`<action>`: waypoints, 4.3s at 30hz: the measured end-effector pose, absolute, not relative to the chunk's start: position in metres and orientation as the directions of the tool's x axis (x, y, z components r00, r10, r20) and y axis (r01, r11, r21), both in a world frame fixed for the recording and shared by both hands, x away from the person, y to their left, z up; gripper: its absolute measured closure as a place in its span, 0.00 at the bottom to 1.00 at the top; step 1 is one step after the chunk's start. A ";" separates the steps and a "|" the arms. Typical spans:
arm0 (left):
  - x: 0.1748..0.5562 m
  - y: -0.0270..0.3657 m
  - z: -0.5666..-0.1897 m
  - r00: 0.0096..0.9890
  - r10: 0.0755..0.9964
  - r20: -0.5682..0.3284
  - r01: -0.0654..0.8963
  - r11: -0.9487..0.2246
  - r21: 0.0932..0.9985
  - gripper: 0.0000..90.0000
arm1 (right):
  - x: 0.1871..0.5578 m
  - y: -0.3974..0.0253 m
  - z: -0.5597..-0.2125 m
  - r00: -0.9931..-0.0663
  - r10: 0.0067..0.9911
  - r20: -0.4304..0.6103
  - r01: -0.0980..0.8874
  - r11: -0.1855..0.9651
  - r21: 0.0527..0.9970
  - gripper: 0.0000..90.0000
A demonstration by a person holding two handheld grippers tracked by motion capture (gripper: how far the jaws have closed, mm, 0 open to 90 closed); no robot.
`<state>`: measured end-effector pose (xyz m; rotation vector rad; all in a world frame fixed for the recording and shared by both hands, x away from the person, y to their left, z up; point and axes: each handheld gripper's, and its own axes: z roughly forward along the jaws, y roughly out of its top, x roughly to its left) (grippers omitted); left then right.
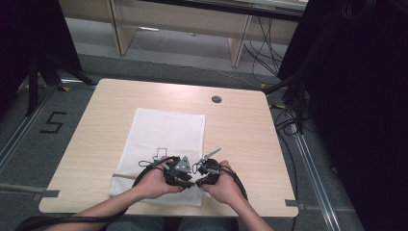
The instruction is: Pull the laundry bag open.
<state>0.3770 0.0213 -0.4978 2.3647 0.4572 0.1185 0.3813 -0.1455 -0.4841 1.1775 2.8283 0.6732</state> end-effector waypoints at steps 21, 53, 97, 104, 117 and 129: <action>0.377 0.022 -0.499 0.956 0.291 0.035 0.199 -0.733 0.650 0.74 | 0.381 -0.146 -0.484 -0.718 0.678 0.158 0.676 0.625 0.389 1.00; 0.373 0.020 -0.501 0.954 0.300 -0.007 0.227 -0.703 0.674 0.92 | 0.380 -0.145 -0.483 -0.708 0.686 0.167 0.688 0.617 0.383 1.00; 0.372 0.019 -0.499 0.922 0.371 -0.110 0.344 -0.656 0.672 0.97 | 0.380 -0.146 -0.484 -0.727 0.671 0.144 0.664 0.634 0.397 1.00; 0.374 0.024 -0.496 0.929 0.360 -0.089 0.327 -0.681 0.656 0.97 | 0.379 -0.145 -0.484 -0.720 0.677 0.149 0.673 0.630 0.388 1.00; 0.372 0.025 -0.495 0.929 0.362 -0.079 0.322 -0.684 0.654 0.97 | 0.379 -0.145 -0.484 -0.740 0.660 0.128 0.648 0.649 0.400 1.00; 0.372 0.028 -0.494 0.926 0.367 -0.089 0.331 -0.674 0.661 0.97 | 0.379 -0.145 -0.484 -0.739 0.661 0.130 0.650 0.647 0.399 1.00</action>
